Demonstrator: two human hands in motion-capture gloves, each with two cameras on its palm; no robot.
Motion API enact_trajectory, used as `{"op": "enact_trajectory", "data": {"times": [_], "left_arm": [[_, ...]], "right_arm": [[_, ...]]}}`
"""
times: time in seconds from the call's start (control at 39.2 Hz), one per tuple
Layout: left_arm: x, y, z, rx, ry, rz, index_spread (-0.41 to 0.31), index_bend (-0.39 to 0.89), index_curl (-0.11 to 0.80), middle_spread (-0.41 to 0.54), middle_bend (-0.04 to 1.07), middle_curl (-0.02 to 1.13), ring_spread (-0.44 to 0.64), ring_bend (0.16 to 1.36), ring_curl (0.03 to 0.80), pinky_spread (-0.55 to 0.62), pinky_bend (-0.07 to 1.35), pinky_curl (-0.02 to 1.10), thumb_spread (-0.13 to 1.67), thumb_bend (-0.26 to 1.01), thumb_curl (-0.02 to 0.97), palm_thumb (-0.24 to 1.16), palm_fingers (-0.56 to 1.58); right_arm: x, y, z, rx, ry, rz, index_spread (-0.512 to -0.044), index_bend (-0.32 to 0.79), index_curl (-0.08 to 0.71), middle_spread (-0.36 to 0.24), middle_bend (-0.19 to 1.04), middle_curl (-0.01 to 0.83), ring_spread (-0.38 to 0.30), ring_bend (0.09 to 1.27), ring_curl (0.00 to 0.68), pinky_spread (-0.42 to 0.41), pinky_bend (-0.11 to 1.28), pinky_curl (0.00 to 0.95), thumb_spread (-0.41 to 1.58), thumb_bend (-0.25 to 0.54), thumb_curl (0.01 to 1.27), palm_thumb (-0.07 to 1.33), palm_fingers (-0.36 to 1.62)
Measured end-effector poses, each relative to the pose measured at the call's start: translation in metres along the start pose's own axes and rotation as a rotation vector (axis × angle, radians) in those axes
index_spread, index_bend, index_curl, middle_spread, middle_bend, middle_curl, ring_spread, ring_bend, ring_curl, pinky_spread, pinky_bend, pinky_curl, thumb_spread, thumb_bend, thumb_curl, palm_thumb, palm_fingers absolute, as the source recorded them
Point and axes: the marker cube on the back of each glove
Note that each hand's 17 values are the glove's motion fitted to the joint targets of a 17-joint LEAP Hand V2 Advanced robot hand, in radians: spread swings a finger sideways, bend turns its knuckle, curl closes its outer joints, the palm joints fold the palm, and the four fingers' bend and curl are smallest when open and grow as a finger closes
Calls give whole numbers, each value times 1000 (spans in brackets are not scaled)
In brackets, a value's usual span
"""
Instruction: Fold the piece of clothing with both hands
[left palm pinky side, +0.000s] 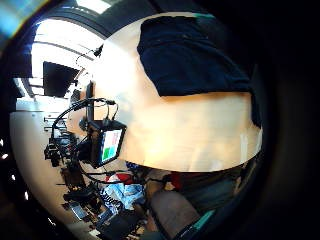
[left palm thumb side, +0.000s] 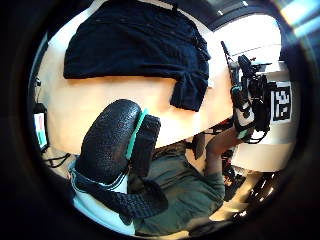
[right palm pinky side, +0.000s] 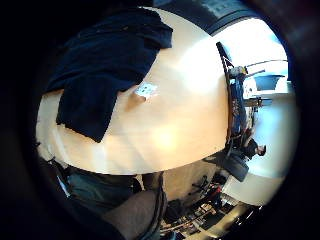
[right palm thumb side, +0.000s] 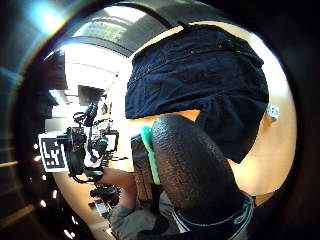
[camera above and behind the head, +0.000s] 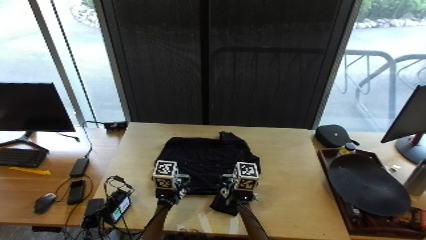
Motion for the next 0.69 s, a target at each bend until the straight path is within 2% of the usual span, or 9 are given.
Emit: {"op": "enact_trajectory", "data": {"times": [0.1,0.26,0.38,0.69], "left_arm": [[3,4,-1,2,11,-3,-72,148,88,21,220,136,125,480,160,219,356,108,682,77,70,159,445],[9,14,-12,-10,-8,-11,-89,149,136,26,211,196,156,507,206,290,376,148,898,55,112,168,415],[10,13,-10,-15,-14,11,-97,145,164,29,206,230,167,521,228,324,384,168,995,32,141,172,399],[14,12,-15,8,-3,11,-93,143,216,31,200,293,178,536,261,360,395,206,1087,-17,194,168,373]], "right_arm": [[3,-13,11,37,7,10,-272,172,96,17,146,49,102,229,66,208,531,172,729,99,64,170,164],[3,-11,8,52,25,8,-336,180,152,26,156,84,134,247,101,260,563,221,981,84,103,177,130],[-2,2,-4,54,17,-3,-362,172,184,29,163,110,148,260,124,280,576,245,1097,66,130,178,110],[5,-5,5,75,9,-6,-385,172,240,32,166,155,163,280,165,298,592,282,1216,22,186,191,79]]}}
